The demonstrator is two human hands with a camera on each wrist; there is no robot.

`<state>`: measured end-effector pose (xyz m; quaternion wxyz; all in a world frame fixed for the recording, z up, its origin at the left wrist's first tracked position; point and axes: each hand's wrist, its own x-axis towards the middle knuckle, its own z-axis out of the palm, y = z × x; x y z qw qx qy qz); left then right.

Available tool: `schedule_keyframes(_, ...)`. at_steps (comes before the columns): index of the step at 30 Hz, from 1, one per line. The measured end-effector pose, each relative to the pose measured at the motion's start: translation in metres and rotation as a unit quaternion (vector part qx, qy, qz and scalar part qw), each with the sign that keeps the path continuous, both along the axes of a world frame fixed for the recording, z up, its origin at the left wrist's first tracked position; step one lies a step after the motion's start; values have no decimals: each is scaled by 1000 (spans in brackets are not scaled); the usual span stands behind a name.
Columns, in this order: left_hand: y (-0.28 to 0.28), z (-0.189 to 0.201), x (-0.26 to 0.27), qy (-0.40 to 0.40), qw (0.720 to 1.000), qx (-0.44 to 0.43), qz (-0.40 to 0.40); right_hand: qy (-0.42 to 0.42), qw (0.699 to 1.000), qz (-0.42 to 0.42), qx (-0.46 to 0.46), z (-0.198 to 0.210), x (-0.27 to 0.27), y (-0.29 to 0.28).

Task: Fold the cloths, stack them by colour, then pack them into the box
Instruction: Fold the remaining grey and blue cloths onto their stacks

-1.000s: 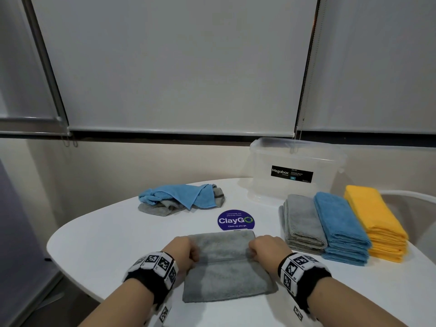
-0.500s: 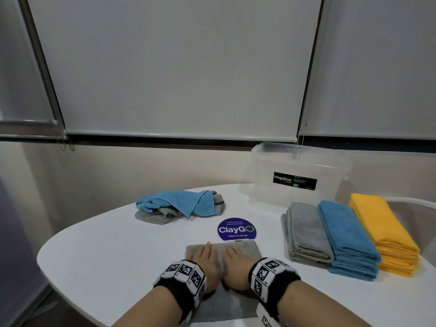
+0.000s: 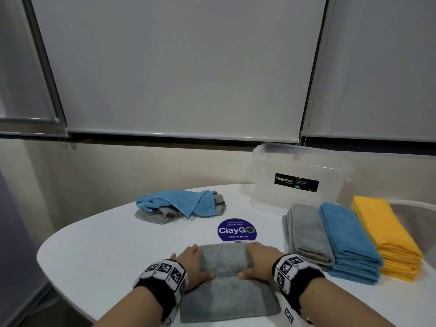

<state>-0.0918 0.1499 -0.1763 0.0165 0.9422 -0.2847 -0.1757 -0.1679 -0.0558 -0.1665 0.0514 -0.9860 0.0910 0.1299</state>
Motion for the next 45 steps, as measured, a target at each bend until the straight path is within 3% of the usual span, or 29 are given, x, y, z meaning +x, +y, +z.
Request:
schedule_keyframes(3,6,21,-10,-20,997,-76,-22,-84,994,21,-59,14,-13,11)
schedule_keyframes(7,9,31,-41,-45,986,-142,-79,-182,980,78,-25,20,-39,39)
schedule_keyframes(9,3,26,-62,-37,988,-105,-109,-137,985,100,-8,12,-48,56)
schedule_keyframes(13,-4,-3,-85,7,996,24,-80,63,993,105,-1,-14,-59,77)
schedule_keyframes(15,3,-12,-85,4,996,42,-80,103,990,97,-1,-13,-65,70)
schedule_keyframes(19,29,-14,-79,-14,993,63,-98,100,986,119,-57,-7,-85,42)
schedule_keyframes(23,38,-14,-77,-61,988,88,-108,-74,981,115,-138,-7,-86,29)
schedule_keyframes(25,33,-11,-79,-81,988,79,-103,-40,976,162,-138,-7,-82,29)
schedule_keyframes(27,28,-5,-80,-76,992,50,-87,18,988,127,-90,1,-79,28)
schedule_keyframes(32,27,13,-79,-66,995,18,-79,-3,996,74,43,7,-78,22)
schedule_keyframes(39,45,31,-66,120,986,-99,-67,24,989,52,136,30,-102,4)
schedule_keyframes(42,48,29,-57,179,969,-172,-11,4,965,-40,257,27,-102,-9)
schedule_keyframes(45,44,25,-48,175,959,-212,66,-28,932,-128,338,20,-92,-15)
